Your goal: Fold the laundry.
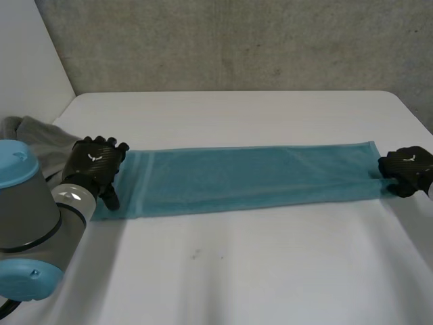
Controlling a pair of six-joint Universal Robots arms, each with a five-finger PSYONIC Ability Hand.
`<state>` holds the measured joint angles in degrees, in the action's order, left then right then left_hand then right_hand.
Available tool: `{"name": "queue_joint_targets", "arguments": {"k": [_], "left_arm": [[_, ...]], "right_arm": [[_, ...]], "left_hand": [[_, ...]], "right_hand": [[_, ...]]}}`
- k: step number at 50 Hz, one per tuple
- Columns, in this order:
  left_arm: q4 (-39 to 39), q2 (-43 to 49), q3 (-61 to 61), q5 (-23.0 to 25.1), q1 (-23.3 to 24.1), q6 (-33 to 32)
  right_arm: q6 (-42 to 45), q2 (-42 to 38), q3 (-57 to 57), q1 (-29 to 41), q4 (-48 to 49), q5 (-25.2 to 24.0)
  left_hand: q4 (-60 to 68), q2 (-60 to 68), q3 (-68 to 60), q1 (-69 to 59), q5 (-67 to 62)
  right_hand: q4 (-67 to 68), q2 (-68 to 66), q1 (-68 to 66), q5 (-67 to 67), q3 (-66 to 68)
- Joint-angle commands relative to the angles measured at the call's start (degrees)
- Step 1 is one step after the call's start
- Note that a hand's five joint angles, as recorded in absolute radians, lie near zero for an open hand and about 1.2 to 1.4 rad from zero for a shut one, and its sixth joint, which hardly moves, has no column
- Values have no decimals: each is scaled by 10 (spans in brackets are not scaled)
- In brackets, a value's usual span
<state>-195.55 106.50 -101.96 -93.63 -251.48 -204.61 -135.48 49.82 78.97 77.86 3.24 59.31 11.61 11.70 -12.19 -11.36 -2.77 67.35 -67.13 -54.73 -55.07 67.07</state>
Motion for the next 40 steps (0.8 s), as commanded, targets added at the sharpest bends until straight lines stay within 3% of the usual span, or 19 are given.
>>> {"name": "queue_joint_targets", "arguments": {"k": [1, 5, 10, 16, 20, 25, 35, 40], "left_arm": [[0, -2, 0, -1, 1, 0], [0, -4, 0, -1, 0, 0], [1, -6, -1, -1, 0, 0], [1, -8, -4, -2, 1, 0], [1, -16, -4, -2, 1, 0], [1, -27, -1, -4, 3, 0], [1, -48, 4, -5, 9, 0], [1, -50, 6, -5, 10, 0]], "right_arm": [[11, 5, -14, -42, 0, 31], [37, 1, -32, -71, 4, 58], [102, 8, -69, -118, 5, 145], [131, 21, -84, -116, 7, 163], [125, 73, -78, -42, 8, 159], [123, 109, -69, 101, 20, 150], [124, 106, -73, 355, 49, 93], [138, 45, -85, 492, 51, 62]], "left_hand": [[-11, -11, 16, 8, 22], [-11, -11, 16, 8, 22], [-12, -13, 18, 10, 24], [-12, -13, 18, 10, 24], [-12, -13, 18, 10, 24], [-12, -13, 18, 10, 24], [-12, -13, 18, 10, 24], [-12, -13, 18, 10, 24]], "right_hand": [[127, -129, -253, -149, 129], [127, -129, -253, -149, 129], [127, -129, -253, -149, 129], [127, -129, -253, -149, 129], [127, -129, -253, -149, 129], [127, -129, -253, -149, 129], [127, -129, -253, -149, 129], [127, -129, -253, -149, 129]]}}
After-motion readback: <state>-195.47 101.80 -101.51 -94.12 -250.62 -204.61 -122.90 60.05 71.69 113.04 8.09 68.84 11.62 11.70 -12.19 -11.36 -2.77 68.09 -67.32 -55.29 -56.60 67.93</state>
